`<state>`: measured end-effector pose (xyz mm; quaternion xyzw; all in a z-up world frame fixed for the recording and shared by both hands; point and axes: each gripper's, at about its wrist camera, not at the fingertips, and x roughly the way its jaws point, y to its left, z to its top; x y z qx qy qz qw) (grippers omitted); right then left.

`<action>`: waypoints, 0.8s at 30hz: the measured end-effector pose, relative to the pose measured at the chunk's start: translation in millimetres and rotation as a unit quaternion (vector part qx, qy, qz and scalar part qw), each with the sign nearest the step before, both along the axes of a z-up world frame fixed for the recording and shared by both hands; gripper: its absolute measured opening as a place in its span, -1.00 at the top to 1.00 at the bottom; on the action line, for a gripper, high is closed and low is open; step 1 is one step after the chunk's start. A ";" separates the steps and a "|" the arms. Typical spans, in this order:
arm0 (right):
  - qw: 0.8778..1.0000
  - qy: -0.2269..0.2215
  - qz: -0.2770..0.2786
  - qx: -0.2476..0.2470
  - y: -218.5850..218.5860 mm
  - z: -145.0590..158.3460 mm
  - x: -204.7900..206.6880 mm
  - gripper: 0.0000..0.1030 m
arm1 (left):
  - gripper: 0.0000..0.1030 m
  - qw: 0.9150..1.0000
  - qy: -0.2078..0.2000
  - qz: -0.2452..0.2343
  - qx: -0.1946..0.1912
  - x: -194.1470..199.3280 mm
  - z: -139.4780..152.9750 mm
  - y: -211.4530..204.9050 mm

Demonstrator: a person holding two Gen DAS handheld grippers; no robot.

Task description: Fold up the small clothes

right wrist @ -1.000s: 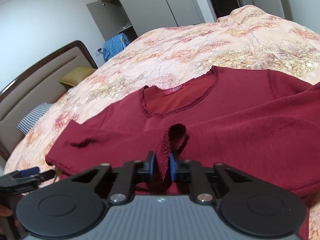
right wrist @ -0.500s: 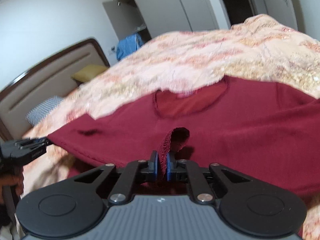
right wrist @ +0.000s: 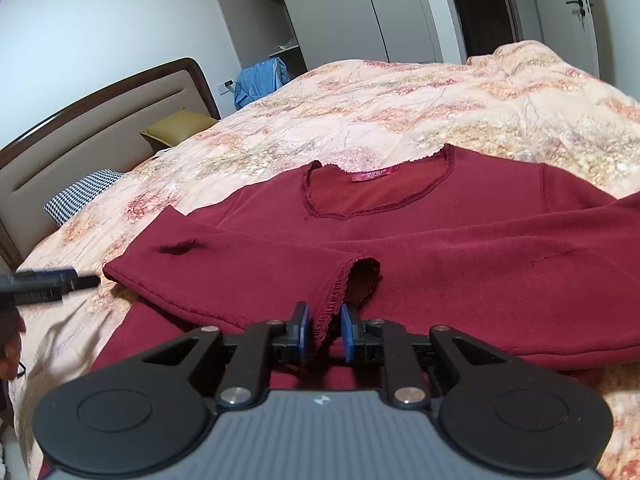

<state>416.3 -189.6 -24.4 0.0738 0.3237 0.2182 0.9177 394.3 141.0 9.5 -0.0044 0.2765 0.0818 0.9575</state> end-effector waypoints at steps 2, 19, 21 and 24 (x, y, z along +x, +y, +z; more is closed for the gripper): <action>1.000 -0.003 -0.001 0.000 -1.0 0.6 -4.2 -0.05 | -0.90 0.999 0.004 0.031 0.013 22.4 -2.8 -1.6; 0.999 -0.002 -0.013 -0.030 -53.1 -9.4 -80.2 -1.00 | -0.91 0.993 0.043 0.105 0.039 67.6 -39.0 11.3; 0.999 0.006 -0.024 -0.025 -62.6 -10.7 -92.2 -1.00 | -0.99 0.994 0.028 0.098 0.037 50.7 -30.1 7.0; 0.999 0.014 -0.038 -0.014 -75.6 -11.3 -111.6 -1.00 | -0.99 0.995 0.009 0.095 0.022 18.3 -15.0 1.4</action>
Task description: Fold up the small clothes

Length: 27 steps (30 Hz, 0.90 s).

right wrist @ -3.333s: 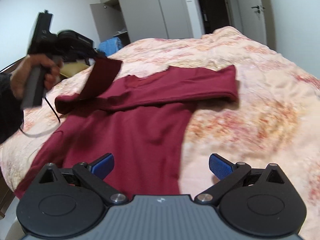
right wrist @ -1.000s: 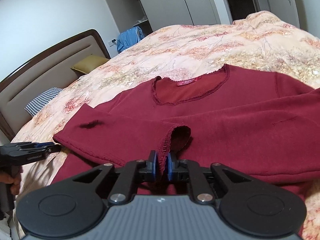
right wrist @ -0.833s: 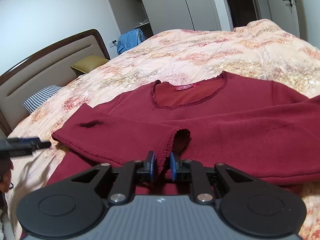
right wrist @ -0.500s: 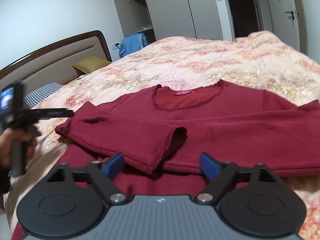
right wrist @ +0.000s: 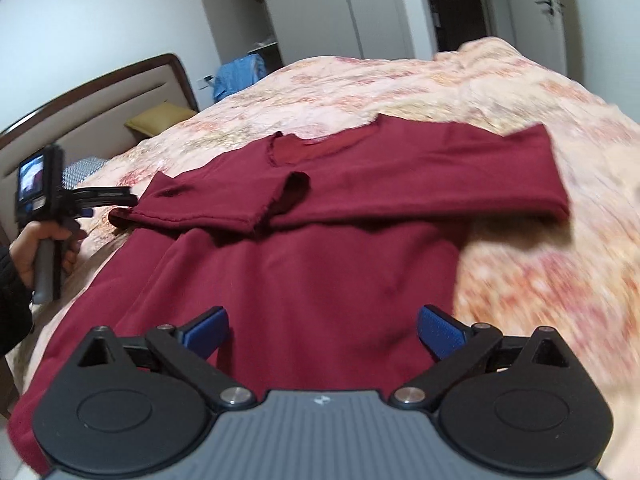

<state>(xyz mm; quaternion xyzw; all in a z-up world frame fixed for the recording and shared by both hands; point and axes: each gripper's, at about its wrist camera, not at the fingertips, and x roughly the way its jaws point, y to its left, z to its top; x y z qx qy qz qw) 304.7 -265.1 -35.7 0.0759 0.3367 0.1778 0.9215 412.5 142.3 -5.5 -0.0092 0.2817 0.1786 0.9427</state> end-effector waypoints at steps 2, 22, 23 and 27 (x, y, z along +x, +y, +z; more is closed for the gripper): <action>1.000 0.003 -0.015 -0.007 -7.3 1.2 -14.6 -1.00 | -0.99 1.000 -0.011 -0.008 -0.017 -25.8 9.8 -3.5; 0.993 0.024 -0.066 0.098 -66.6 -5.4 -157.4 -0.98 | -0.99 0.970 0.049 -0.188 -0.150 -258.2 -32.3 -63.5; 0.992 0.022 -0.072 0.101 -67.4 -5.5 -159.9 -0.96 | -0.98 0.966 0.053 -0.184 -0.171 -261.1 -34.7 -59.2; 0.991 0.019 -0.091 0.096 -65.8 -4.2 -163.1 -0.46 | -0.70 0.949 0.069 -0.186 -0.247 -263.3 -40.8 -45.3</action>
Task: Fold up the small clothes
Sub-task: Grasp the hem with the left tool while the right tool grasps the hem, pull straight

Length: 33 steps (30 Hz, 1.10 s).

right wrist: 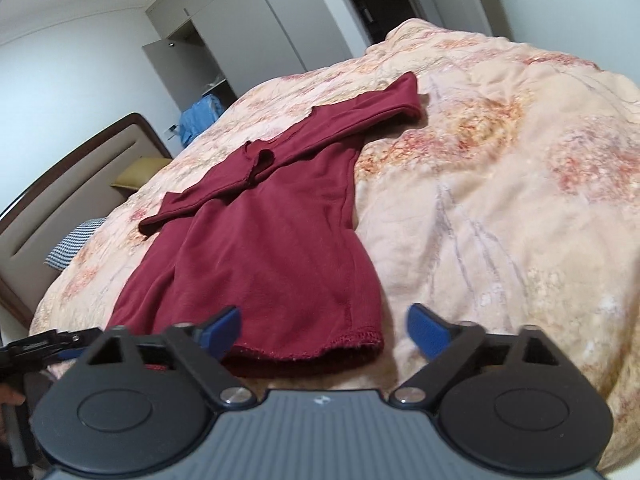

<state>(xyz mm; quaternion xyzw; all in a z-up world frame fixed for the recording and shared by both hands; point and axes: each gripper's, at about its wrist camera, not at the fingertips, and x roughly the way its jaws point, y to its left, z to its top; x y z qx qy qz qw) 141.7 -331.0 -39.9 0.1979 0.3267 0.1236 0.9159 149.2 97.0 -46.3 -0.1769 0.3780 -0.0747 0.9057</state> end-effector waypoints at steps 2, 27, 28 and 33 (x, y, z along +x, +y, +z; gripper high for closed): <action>1.000 0.002 -0.003 0.005 0.9 -0.5 0.1 -0.31 | -0.51 1.000 0.006 -0.009 -0.010 -1.3 0.3 1.6; 0.992 -0.073 0.008 -0.101 10.4 35.1 -29.7 0.85 | 0.92 0.994 0.014 -0.009 0.104 -17.5 61.8 -7.8; 0.993 -0.066 0.006 -0.102 8.8 31.3 -29.5 0.85 | 0.92 0.995 0.021 -0.009 0.101 -17.4 54.6 -7.5; 0.990 -0.059 0.000 -0.127 5.5 24.5 -32.3 0.85 | 0.86 0.996 0.019 -0.015 0.089 -22.5 41.8 -14.5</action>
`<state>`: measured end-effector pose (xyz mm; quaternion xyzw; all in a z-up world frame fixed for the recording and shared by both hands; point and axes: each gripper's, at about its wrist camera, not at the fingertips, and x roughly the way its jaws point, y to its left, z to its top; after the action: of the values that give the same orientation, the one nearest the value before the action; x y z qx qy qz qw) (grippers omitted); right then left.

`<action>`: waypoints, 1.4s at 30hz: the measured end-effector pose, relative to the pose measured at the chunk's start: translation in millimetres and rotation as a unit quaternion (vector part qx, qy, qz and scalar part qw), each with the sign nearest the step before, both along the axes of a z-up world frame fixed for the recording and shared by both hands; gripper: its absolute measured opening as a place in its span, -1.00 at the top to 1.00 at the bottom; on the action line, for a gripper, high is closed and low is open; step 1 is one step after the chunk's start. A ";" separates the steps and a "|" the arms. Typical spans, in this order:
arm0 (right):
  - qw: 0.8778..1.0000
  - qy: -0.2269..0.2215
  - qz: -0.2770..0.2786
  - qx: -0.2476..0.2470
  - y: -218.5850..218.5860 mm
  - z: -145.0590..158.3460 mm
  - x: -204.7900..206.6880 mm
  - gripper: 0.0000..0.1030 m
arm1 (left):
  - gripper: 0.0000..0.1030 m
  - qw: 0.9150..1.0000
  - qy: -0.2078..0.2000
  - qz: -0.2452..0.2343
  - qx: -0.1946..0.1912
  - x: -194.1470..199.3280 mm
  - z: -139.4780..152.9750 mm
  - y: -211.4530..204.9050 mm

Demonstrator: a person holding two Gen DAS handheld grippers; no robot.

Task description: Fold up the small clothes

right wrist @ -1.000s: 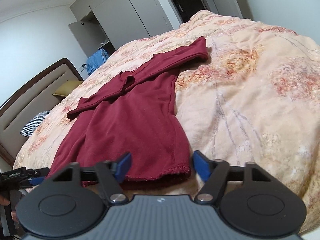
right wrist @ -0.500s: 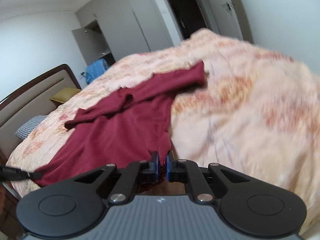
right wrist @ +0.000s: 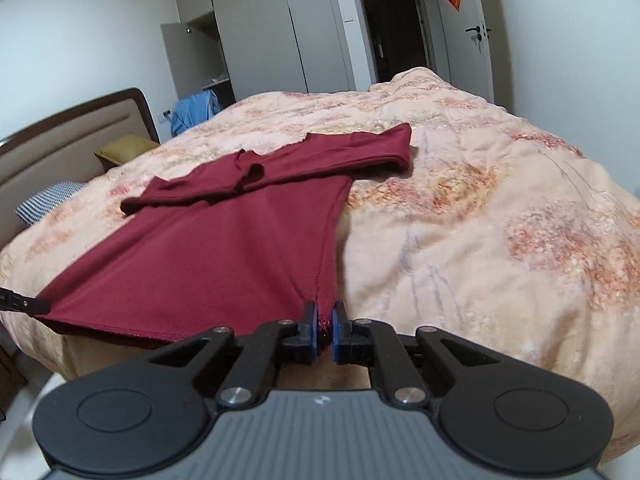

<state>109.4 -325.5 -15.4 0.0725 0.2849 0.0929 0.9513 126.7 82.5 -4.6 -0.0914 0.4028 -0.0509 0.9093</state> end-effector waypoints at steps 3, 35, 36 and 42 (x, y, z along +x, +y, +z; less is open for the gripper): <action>1.000 -0.006 -0.001 -0.012 -0.3 2.7 -0.6 0.85 | 0.70 1.000 -0.005 -0.004 0.014 -1.9 -2.7 -4.7; 0.884 -0.139 0.226 -0.386 128.3 -52.9 -7.4 -0.69 | -0.99 0.983 -0.120 -0.075 0.114 -28.9 3.5 -54.2; 0.878 -0.152 0.231 -0.391 131.4 -51.0 -5.4 -0.63 | -0.99 0.982 -0.123 -0.086 0.112 -30.1 2.7 -55.8; 0.865 -0.164 0.311 -0.360 133.6 -19.5 15.1 0.31 | -0.99 0.966 -0.146 -0.156 0.145 -38.2 -6.4 -79.0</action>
<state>124.4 -191.9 -34.9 -0.3831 0.1463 0.2851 0.8663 88.4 3.6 -10.9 0.1143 0.2783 -0.1461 0.9424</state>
